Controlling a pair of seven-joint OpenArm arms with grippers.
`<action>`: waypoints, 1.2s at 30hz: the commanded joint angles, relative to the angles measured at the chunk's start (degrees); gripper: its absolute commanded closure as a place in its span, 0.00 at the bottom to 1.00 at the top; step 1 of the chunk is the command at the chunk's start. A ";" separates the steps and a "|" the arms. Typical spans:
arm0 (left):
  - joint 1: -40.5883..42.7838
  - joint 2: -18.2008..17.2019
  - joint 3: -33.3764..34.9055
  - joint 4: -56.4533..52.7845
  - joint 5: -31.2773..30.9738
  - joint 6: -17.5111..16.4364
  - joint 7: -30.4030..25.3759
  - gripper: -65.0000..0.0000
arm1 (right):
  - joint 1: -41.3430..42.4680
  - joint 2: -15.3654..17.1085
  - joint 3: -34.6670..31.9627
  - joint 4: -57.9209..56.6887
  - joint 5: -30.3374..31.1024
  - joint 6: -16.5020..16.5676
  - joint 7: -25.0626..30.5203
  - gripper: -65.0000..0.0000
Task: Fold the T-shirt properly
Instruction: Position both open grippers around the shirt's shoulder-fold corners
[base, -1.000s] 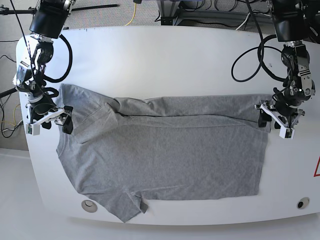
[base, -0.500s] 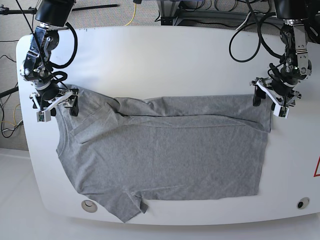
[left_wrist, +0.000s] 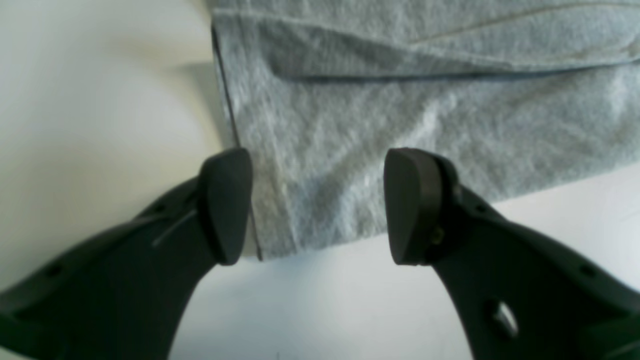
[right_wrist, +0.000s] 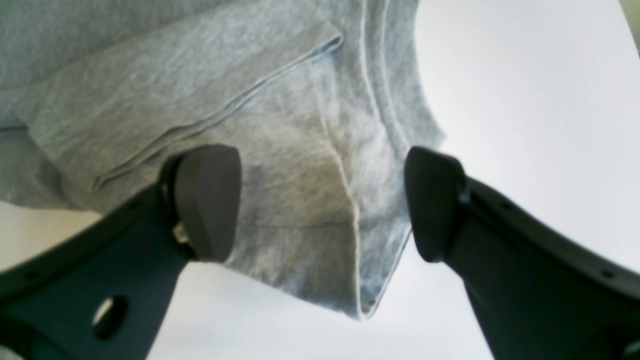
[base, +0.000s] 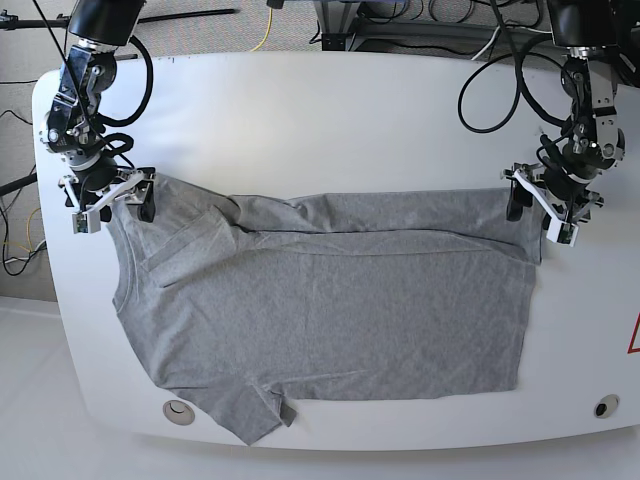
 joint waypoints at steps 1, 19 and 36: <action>-0.88 -0.95 -0.48 0.62 -0.14 0.11 -0.53 0.44 | 0.64 1.04 0.37 0.61 1.15 0.24 1.77 0.27; -0.33 -0.50 -0.34 -1.73 0.51 0.91 -0.65 0.42 | 0.20 1.04 2.01 -10.13 -0.13 0.39 5.99 0.26; -0.39 -0.47 -0.68 -2.16 0.92 1.17 -0.64 0.42 | -0.71 0.97 2.35 -10.05 -0.83 0.64 6.27 0.25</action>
